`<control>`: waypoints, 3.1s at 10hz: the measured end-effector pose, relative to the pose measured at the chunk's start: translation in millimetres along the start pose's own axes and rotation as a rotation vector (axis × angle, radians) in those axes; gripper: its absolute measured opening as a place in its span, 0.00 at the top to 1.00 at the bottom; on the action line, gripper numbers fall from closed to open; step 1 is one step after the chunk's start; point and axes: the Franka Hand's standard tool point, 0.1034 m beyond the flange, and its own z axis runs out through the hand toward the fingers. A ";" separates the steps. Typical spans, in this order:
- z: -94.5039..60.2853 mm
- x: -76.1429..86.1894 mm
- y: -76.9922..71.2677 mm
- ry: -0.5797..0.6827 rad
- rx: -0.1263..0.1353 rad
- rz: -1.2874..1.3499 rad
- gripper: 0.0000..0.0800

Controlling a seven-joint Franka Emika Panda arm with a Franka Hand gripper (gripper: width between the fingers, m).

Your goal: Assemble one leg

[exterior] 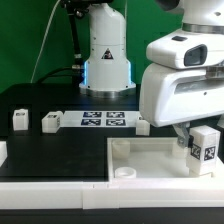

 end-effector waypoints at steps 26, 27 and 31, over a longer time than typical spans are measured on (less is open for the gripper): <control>1.9 -0.8 -3.8 -0.002 0.010 -0.107 0.30; 2.0 -0.8 -4.0 -0.002 0.011 -0.084 0.47; 2.1 -0.6 -4.3 -0.003 0.007 0.237 0.64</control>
Offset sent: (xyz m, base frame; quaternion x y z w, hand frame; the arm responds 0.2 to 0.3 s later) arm -0.0030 -0.0038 -0.0008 -0.0061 -0.0485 0.3415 0.9386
